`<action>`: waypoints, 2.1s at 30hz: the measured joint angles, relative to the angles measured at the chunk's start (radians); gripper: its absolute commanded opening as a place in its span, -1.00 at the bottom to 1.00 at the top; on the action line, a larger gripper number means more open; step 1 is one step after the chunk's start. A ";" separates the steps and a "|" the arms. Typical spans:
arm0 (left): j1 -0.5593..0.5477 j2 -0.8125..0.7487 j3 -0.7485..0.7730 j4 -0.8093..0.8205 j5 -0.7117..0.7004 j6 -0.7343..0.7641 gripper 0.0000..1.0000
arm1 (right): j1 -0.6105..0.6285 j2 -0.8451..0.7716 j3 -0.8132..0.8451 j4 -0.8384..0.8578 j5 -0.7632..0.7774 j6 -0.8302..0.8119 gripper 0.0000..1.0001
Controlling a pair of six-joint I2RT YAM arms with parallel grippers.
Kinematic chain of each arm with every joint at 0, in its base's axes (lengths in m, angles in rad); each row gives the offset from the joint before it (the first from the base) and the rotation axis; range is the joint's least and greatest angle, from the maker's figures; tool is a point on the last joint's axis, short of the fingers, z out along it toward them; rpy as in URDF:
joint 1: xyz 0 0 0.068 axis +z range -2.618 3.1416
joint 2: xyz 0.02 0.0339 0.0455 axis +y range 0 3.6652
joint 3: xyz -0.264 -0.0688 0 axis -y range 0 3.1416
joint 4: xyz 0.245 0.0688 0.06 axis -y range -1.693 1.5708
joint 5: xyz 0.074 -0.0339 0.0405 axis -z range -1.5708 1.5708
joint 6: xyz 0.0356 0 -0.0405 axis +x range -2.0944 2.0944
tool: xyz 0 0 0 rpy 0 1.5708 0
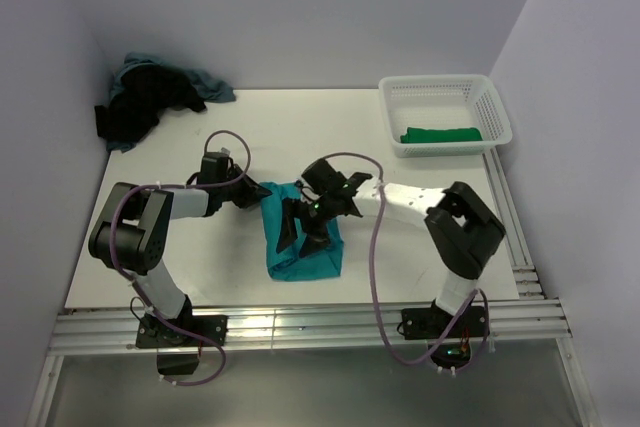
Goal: Roll the t-shirts
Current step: Roll the tshirt
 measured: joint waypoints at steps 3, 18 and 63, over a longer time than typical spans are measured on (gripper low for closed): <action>0.000 0.000 0.000 0.000 0.000 0.002 -0.99 | -0.042 -0.079 0.000 -0.027 0.026 -0.016 0.56; -0.003 -0.029 -0.002 -0.027 0.001 0.025 -0.99 | -0.306 0.084 0.192 -0.201 0.347 -0.214 0.29; -0.031 0.106 0.225 -0.168 -0.080 0.080 -0.99 | -0.428 0.605 0.923 -0.290 0.510 -0.319 0.33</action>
